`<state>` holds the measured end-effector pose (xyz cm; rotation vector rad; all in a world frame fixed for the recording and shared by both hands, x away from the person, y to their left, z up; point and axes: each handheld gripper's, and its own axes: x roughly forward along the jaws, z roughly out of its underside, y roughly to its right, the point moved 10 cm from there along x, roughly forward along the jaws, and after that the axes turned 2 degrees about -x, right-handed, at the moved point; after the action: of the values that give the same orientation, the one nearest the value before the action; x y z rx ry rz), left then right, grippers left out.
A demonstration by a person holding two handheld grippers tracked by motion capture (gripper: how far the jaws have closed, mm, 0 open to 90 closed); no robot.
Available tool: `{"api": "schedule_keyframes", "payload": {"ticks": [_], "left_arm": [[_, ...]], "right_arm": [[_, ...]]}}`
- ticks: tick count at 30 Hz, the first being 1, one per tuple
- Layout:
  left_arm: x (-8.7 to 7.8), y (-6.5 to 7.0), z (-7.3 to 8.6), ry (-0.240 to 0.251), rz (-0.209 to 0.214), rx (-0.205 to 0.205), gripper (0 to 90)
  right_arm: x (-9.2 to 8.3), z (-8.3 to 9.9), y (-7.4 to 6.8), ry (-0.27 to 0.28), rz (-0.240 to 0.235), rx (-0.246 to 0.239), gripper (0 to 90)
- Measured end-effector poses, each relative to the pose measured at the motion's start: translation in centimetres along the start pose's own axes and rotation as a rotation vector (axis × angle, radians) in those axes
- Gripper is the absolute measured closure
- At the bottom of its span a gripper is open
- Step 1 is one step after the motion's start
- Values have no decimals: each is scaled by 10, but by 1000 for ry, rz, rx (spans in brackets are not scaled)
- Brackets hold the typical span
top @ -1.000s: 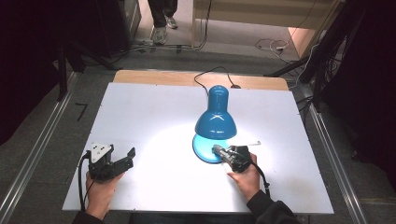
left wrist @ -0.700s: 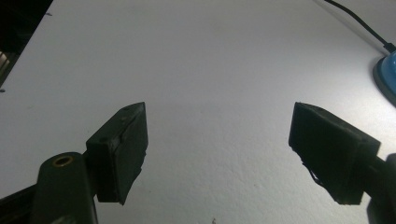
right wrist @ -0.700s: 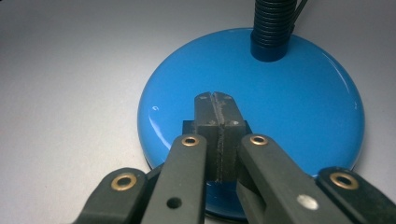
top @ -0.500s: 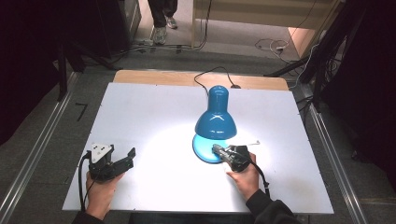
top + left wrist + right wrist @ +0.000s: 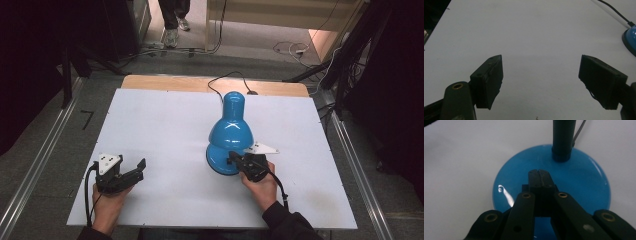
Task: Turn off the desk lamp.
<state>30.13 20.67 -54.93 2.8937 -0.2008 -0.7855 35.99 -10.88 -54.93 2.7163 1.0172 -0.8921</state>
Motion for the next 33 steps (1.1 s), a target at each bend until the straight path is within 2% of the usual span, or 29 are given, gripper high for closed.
{"api": "schedule_keyframes", "payload": {"ticks": [3,7,13,25,33], "left_arm": [[0,0,0,-2,3,0,200],[0,0,0,0,0,-1,200],[0,0,0,-2,2,1,200],[0,0,1,-4,5,-1,200],[0,0,1,-3,6,-3,200]], "right_arm": [[-3,-3,4,12,-3,24,882],[-6,-5,6,24,-4,31,868],[-10,-7,9,31,-21,48,717],[-13,-7,17,15,-10,58,389],[-14,-3,23,-11,2,57,268]]}}
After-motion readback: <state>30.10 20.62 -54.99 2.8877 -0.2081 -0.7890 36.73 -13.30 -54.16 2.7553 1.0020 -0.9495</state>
